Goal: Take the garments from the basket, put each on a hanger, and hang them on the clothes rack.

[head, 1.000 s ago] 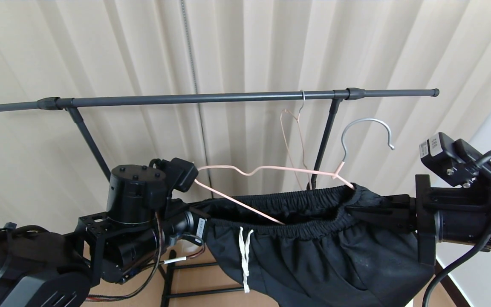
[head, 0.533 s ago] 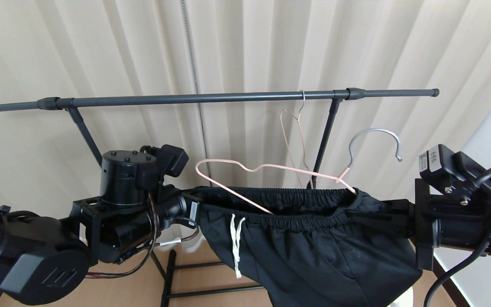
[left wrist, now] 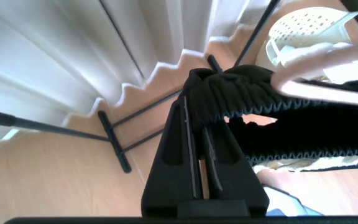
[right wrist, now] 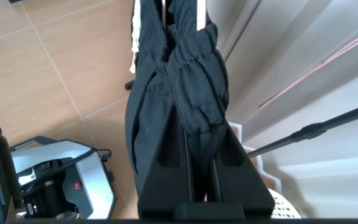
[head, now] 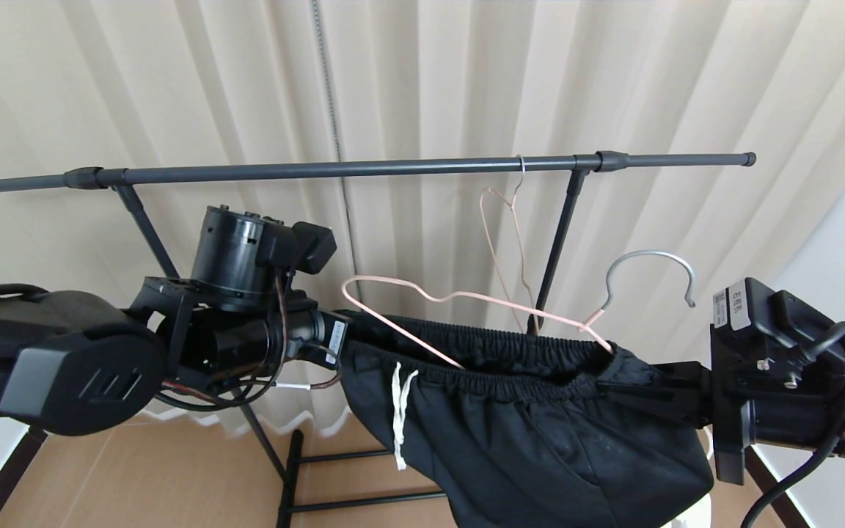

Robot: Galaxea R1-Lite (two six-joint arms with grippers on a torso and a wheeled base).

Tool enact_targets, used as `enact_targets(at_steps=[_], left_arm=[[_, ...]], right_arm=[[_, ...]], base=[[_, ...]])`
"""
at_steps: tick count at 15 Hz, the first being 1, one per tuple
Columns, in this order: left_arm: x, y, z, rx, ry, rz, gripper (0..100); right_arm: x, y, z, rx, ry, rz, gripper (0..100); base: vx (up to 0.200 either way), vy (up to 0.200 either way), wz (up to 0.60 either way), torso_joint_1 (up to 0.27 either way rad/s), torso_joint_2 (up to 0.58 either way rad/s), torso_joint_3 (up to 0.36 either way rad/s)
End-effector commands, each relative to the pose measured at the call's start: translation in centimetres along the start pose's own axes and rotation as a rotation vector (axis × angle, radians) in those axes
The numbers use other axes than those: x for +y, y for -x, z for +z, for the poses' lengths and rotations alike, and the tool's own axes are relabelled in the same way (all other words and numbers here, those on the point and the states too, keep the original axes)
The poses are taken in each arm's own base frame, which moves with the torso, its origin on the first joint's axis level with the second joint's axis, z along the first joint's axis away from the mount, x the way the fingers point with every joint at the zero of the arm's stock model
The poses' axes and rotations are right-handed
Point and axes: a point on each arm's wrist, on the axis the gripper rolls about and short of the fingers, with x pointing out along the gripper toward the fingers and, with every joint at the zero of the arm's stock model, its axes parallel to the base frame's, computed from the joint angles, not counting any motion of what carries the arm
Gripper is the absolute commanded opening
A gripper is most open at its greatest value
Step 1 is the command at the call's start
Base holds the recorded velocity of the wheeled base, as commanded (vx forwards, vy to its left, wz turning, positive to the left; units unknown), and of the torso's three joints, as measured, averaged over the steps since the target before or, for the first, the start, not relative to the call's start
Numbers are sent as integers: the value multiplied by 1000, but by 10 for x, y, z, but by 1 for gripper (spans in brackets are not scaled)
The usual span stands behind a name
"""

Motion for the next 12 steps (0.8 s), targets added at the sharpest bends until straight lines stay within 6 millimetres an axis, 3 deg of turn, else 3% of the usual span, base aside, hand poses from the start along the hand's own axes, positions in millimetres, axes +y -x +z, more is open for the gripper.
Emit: enact_targets(at_steps=[1,6,12], left_arm=[[2,4,17,-14,4,5,0],[6,13,33,50,-5,45,0],[5,18,37,52,-13,51,0]], right_arm=[[1,-1,-1,3,-1,6,0],[3,-8,-8,36,34,31,0],[8,-19,-15,78,36,67,0]], base=[[0,0,0,0,0,0],[0,0,0,0,0,0],[0,0,0,0,0,0]])
